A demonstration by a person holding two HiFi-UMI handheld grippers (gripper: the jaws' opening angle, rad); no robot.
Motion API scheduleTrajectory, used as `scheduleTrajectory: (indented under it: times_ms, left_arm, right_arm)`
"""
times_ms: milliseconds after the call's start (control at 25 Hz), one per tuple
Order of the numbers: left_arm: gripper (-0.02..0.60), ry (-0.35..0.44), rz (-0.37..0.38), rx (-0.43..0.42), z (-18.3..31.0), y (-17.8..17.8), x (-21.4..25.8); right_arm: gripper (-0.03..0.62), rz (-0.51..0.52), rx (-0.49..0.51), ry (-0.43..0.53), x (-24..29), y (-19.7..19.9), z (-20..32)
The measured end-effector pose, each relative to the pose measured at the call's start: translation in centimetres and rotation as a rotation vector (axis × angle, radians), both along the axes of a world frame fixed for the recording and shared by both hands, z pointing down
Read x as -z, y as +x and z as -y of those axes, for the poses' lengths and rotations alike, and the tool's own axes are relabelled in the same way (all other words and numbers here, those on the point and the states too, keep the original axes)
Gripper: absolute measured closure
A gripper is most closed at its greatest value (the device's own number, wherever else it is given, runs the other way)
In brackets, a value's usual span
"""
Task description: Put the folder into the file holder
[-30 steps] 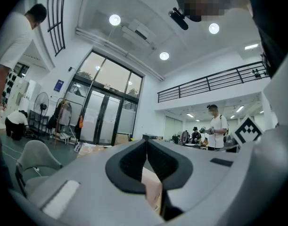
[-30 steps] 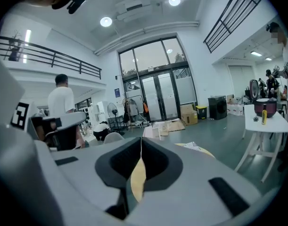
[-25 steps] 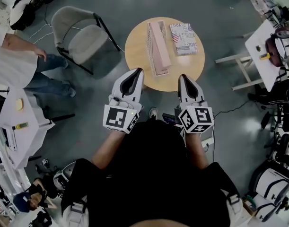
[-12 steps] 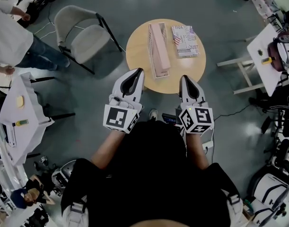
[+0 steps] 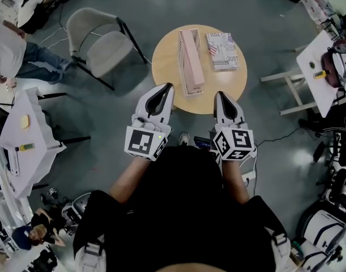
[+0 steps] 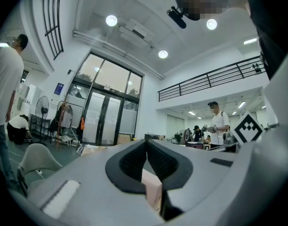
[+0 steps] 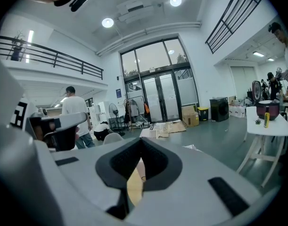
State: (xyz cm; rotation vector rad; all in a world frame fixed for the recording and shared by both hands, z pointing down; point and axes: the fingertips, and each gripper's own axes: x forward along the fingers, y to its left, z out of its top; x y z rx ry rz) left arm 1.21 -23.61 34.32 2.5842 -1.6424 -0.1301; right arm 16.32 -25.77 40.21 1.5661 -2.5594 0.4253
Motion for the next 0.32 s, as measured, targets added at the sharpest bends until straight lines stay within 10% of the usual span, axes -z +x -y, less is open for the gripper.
scheduleTrajectory:
  times_ms: [320]
  left_arm:
    - [0.569, 0.001, 0.0, 0.001, 0.23, -0.09, 0.16]
  right_arm:
    - [0.6, -0.011, 0.0, -0.003, -0.09, -0.14, 0.25]
